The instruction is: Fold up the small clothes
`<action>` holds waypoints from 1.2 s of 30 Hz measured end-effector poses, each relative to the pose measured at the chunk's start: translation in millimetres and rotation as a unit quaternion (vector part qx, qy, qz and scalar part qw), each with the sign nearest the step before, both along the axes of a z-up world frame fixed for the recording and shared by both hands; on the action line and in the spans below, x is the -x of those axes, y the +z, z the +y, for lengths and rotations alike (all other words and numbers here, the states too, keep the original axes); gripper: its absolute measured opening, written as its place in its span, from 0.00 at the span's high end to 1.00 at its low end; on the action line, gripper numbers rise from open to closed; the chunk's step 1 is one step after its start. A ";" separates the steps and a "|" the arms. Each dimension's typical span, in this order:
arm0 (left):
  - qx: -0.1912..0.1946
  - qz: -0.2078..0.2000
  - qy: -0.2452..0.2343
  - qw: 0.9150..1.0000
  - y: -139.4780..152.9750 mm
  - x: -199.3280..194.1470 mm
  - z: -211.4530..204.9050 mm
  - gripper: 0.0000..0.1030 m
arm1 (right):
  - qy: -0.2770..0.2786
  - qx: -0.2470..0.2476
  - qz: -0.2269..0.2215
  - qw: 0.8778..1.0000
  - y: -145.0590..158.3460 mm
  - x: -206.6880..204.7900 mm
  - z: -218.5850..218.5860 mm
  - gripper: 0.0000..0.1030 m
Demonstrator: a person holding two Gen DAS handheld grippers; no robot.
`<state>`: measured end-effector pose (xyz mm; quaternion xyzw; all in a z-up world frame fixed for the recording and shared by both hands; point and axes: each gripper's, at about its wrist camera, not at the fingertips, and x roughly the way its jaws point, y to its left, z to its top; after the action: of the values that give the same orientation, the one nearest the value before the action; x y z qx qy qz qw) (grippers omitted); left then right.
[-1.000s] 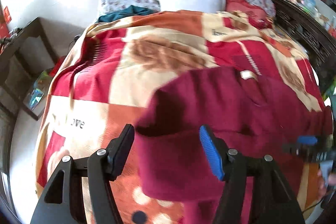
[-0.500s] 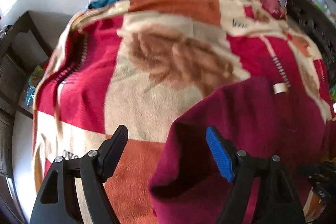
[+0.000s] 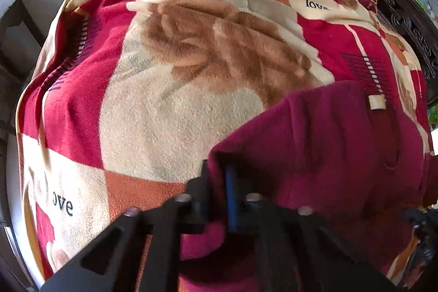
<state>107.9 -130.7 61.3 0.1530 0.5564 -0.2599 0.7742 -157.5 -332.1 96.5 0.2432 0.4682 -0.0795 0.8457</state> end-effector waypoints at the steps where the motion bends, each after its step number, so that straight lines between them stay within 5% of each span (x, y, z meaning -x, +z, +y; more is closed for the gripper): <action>1: 0.004 0.000 0.007 1.000 4.5 -2.1 1.1 0.94 | -0.008 0.009 -0.015 1.000 16.8 5.3 -7.0 0.93; 6: 0.034 0.002 0.044 0.998 32.9 -14.6 7.6 0.96 | -0.054 0.061 -0.031 0.996 52.9 27.9 -40.1 0.93; 15: 0.033 -0.008 0.076 0.997 31.0 -21.6 -4.3 1.00 | -0.093 0.058 0.071 0.991 -15.6 31.3 -85.7 0.92; 21: 0.028 -0.038 0.034 0.998 50.2 10.4 -4.6 0.96 | -0.124 0.057 0.053 0.989 8.3 49.4 -90.5 0.48; 22: 0.031 -0.039 0.028 0.998 52.9 14.8 -4.7 0.92 | -0.127 0.054 0.046 0.989 13.2 50.8 -90.6 0.47; 24: 0.037 -0.039 0.022 0.998 56.3 24.1 -6.1 0.68 | -0.118 0.042 0.033 0.992 19.4 48.3 -87.9 0.47; 25: 0.042 -0.043 0.020 0.998 57.0 30.1 -7.0 0.66 | -0.108 0.036 0.030 0.993 19.8 45.4 -85.1 0.47; 27: 0.037 -0.057 0.010 0.998 51.6 41.6 -13.5 0.65 | -0.087 0.029 0.028 0.995 14.8 34.7 -77.1 0.49; 29: 0.011 -0.059 0.000 0.998 38.9 46.4 -22.8 0.65 | -0.074 0.027 0.036 0.996 3.4 24.1 -72.9 0.67; 33: -0.032 -0.051 -0.001 0.998 0.9 42.1 -36.0 0.65 | -0.072 0.043 0.062 0.994 -23.9 10.5 -70.9 0.70; 36: -0.028 -0.054 0.005 0.998 -8.6 40.8 -34.9 0.62 | -0.064 0.065 0.067 0.994 -25.6 4.5 -69.1 0.69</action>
<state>67.1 -165.7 52.7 0.1857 0.5215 -0.2315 0.8000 -162.0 -401.1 70.9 0.2112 0.5007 -0.1802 0.8199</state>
